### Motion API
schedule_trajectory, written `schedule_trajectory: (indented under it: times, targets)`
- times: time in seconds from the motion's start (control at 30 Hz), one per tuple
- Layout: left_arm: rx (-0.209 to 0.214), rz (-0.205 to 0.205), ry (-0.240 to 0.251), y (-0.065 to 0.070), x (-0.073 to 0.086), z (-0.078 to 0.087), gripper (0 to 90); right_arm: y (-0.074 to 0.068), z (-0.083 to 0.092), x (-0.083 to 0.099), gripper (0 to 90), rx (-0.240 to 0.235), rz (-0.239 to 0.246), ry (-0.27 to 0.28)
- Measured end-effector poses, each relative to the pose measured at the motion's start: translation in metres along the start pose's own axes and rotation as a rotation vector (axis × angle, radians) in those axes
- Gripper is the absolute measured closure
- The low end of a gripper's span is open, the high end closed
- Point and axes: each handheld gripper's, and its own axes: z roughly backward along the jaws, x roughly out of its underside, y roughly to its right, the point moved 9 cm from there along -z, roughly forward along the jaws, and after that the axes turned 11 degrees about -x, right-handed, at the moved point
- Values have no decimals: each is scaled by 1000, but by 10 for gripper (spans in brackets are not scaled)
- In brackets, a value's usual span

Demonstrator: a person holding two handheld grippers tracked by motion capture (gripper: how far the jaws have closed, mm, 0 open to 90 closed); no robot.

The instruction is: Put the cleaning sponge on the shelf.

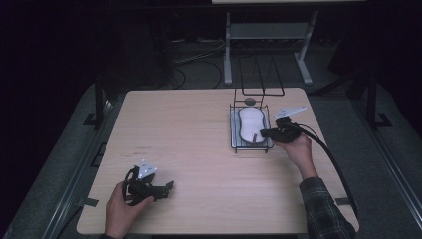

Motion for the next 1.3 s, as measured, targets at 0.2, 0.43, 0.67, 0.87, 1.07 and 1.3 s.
schedule_trajectory:
  times: [0.2, 0.43, 0.67, 0.87, 1.07, 1.3]
  targets:
    - [0, 0, 0, 0, 0, 0, 127, -3, 10, -3, 759, 2, -7, 24]
    - [-5, 5, -2, 0, -1, -2, 126, -6, 33, 8, 443, 42, -28, 21]
    - [-5, 4, -2, 0, -2, -2, 126, -9, 56, 29, 355, 88, -58, 49]
    - [-5, 4, -1, 0, -2, -2, 126, -17, 69, 56, 301, 119, -43, 43]
    - [-4, 5, 1, 0, -2, -2, 126, -24, 79, 81, 236, 137, -54, 11]
    - [-5, 1, -2, 0, -2, -2, 126, -29, 87, 105, 155, 152, -72, 16]
